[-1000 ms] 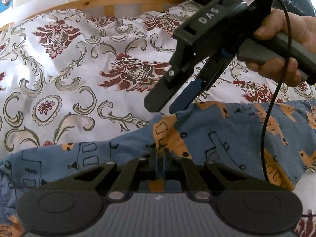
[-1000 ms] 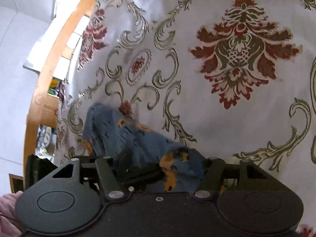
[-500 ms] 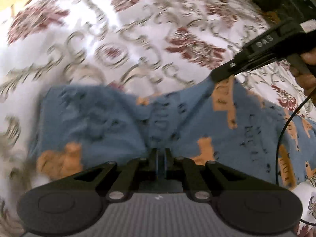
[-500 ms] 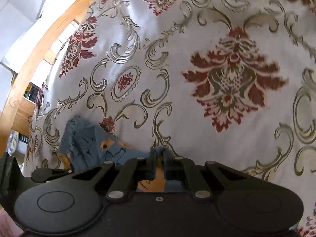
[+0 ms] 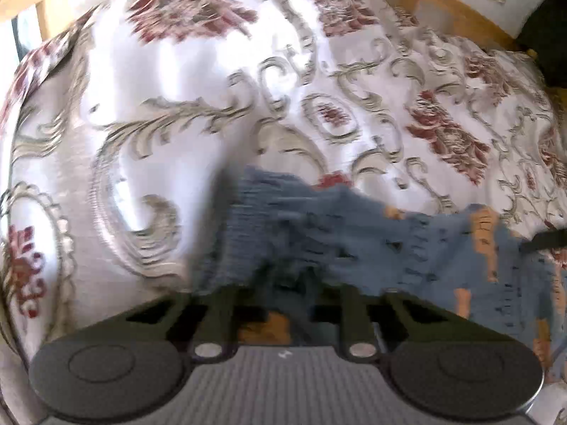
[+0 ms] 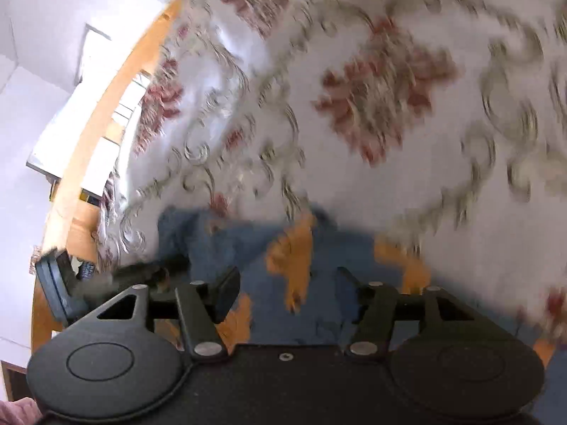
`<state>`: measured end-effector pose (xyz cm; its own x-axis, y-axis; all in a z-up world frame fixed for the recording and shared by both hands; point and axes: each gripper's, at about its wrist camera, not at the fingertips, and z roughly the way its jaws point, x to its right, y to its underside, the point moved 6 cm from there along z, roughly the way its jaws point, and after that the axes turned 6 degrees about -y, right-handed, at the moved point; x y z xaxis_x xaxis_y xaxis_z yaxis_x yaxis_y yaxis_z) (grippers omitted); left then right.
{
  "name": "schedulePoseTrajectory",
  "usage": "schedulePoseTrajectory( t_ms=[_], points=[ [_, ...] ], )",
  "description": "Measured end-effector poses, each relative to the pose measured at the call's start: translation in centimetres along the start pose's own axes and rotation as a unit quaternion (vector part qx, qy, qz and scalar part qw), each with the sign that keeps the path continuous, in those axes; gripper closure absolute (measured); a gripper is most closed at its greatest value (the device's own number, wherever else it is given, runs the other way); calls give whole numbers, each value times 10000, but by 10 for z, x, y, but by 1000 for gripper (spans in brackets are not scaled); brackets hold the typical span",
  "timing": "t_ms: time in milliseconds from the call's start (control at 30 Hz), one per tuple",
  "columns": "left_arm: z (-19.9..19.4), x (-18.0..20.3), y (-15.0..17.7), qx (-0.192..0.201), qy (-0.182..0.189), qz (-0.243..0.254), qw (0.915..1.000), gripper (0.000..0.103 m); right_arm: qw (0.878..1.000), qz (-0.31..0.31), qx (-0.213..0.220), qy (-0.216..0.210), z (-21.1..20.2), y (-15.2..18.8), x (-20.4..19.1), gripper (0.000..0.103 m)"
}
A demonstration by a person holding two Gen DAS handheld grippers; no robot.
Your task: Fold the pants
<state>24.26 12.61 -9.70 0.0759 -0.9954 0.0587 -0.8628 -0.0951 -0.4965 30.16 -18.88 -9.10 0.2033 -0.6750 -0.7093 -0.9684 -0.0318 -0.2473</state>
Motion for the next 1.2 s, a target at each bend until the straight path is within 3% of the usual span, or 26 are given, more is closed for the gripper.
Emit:
schedulePoseTrajectory(
  t_ms=[67, 100, 133, 167, 200, 233, 300, 367, 400, 467, 500, 633, 767, 867, 933, 1067, 1100, 1200],
  points=[
    [-2, -6, -2, -21, -133, -30, 9999, 100, 9983, -32, 250, 517, 2, 5, 26, 52],
    [-4, -7, -1, 23, -288, 83, 9995, 100, 9975, 67, 410, 565, -3, 3, 38, 79],
    [-6, -7, 1, 56, -326, 191, 9993, 100, 9954, 354, 668, 583, -13, 3, 50, 88],
    [-8, -7, 3, 71, -377, 247, 9990, 100, 9918, 561, 938, 663, -26, 4, 58, 84],
    [-12, -7, 5, 79, -446, 295, 9985, 100, 9882, 583, 1179, 785, -43, 6, 62, 72],
    [-15, -7, 6, 93, -515, 359, 9980, 100, 9855, 491, 1290, 991, -59, 11, 62, 47],
    [-21, -4, 11, 100, -685, 529, 9962, 100, 9817, 290, 1423, 1234, -91, 23, 57, 25],
    [-35, 2, 16, 208, -854, 729, 9935, 95, 9818, 265, 1437, 1212, -128, 47, 52, 24],
    [-43, 9, 19, 321, -901, 858, 9917, 87, 9814, 301, 1455, 1218, -147, 61, 51, 20],
    [-53, 23, 20, 472, -830, 1024, 9902, 29, 9808, 346, 1458, 1251, -180, 89, 50, 10],
    [-58, 32, 20, 606, -843, 1058, 9889, 21, 9800, 399, 1450, 1307, -198, 107, 51, 6],
    [-72, 85, 10, 844, -498, 1408, 9852, 18, 9755, 739, 1543, 1382, -257, 166, 67, 3],
    [-85, 172, 6, 744, 544, 1812, 9791, 16, 9695, 1165, 1664, 1370, -297, 214, 99, 2],
    [-93, 255, 7, 612, 1435, 2457, 9567, 16, 9664, 1571, 1788, 969, -304, 233, 124, 2],
    [-96, 314, 11, 502, 1954, 2914, 9351, 16, 9651, 1666, 1919, 640, -305, 239, 134, 2],
    [-93, 423, 27, 78, 2766, 3809, 8822, 15, 9661, 1634, 1987, 204, -303, 244, 144, 1],
    [-88, 449, 30, -40, 2898, 4047, 8673, 15, 9676, 1590, 1955, 168, -302, 244, 144, 1],
    [-74, 505, 42, -388, 3140, 4521, 8340, 15, 9712, 1522, 1830, -19, -299, 245, 141, 1]
  ],
)
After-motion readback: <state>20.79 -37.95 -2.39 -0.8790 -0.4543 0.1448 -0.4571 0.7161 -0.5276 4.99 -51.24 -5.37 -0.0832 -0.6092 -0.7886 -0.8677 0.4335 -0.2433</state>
